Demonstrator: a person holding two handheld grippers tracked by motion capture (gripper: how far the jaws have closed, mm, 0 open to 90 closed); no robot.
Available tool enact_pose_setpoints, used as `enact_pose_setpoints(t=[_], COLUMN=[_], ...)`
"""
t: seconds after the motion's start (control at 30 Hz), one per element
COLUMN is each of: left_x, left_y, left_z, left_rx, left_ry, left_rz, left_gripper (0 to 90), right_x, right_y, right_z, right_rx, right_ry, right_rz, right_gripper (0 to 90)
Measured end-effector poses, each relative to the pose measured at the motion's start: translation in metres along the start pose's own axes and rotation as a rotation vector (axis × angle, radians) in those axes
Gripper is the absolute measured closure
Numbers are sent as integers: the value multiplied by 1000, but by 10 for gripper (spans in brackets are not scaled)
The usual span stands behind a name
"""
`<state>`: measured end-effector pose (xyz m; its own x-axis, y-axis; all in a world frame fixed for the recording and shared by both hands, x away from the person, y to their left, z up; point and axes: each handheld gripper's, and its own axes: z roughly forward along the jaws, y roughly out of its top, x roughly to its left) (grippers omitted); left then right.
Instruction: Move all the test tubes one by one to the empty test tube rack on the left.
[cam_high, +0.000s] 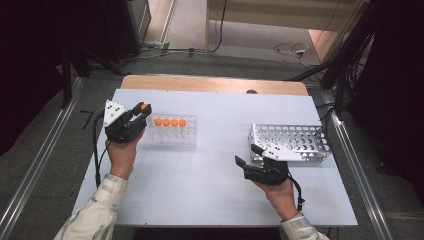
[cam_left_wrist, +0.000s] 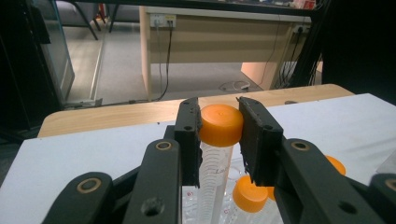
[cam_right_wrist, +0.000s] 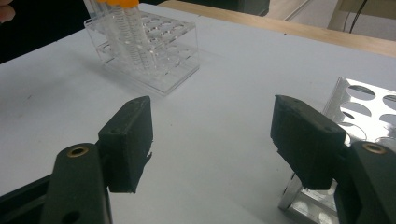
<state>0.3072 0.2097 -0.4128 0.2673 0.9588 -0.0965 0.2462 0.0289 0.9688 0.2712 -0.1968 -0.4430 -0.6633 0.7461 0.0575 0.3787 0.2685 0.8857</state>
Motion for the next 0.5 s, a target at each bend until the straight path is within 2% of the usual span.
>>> enact_pose_setpoints(t=[0.23,0.33,0.5], left_x=[-4,-5,-3], left_y=[-6,-9,-18], left_z=[3,2,4], left_rx=[18,10,26], left_ry=[4,9,12], left_rz=[18,15,0], left_gripper=[693,693,693], right_x=[1,2,3], right_y=[0,-1,-1], right_z=[1,1,2], right_rx=[4,6,9], right_ry=[0,0,1], right_rz=[-7,-9,-13], right_gripper=[285,285,285])
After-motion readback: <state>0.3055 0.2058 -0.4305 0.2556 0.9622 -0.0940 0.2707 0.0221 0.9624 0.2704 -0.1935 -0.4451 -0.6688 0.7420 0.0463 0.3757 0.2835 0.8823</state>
